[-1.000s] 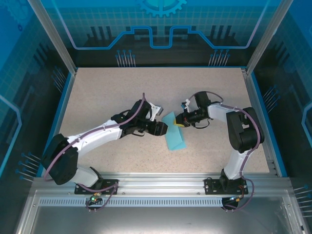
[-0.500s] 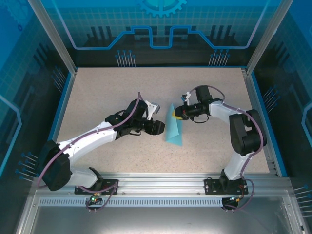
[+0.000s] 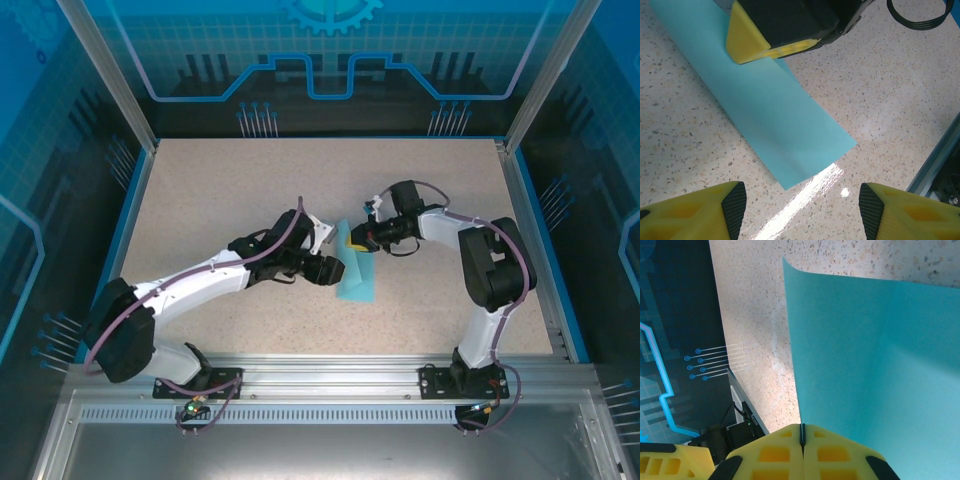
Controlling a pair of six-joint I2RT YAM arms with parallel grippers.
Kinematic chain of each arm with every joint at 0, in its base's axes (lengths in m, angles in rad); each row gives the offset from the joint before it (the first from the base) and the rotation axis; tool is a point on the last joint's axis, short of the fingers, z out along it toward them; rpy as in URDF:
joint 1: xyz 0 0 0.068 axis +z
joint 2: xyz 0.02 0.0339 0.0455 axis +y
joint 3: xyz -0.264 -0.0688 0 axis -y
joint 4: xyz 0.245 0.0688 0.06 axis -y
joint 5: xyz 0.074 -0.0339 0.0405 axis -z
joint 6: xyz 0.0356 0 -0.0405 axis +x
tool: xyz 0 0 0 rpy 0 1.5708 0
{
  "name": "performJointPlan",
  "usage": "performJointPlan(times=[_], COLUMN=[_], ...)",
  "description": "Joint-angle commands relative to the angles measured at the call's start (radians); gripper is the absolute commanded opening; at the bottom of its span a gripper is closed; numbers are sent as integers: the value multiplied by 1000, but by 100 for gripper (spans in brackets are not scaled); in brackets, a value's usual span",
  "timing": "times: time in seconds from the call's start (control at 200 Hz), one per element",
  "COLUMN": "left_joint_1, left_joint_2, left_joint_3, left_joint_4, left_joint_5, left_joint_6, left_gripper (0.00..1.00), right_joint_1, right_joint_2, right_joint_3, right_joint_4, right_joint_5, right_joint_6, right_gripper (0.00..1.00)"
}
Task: Fold a paper plane with a square sheet of paper (fold left side to right side)
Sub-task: Fold the triangle a second time at the center of the table.
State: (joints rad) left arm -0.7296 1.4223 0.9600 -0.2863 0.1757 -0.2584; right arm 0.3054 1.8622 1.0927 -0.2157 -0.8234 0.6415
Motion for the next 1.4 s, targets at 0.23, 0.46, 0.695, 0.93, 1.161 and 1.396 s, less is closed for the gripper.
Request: performJointPlan(times=[0.23, 0.46, 0.695, 0.93, 1.161, 1.396], left_joint_1=[-5, -6, -6, -5, -6, -5], left_joint_2=[-64, -111, -127, -148, -178, -200], left_joint_3=[28, 5, -4, -8, -20, -27], left_joint_4=[-13, -20, -33, -45, -32, -43], left_joint_5=[-45, -76, -92, -114, -135, -154], left_joint_6=[24, 24, 24, 25, 20, 24], left_gripper=[66, 66, 67, 67, 67, 68], right_joint_1=[35, 39, 52, 32, -22, -24], right_joint_2=[-51, -66, -51, -153, -269, -252], right_joint_3=[97, 107, 109, 94, 138, 138], right_joint_4=[-40, -85, -124, -162, -351, -361], right_joint_5=[3, 38, 104, 141, 190, 219], right_joint_6=[15, -9, -18, -13, -75, -66], right_gripper=[5, 6, 6, 6, 6, 7])
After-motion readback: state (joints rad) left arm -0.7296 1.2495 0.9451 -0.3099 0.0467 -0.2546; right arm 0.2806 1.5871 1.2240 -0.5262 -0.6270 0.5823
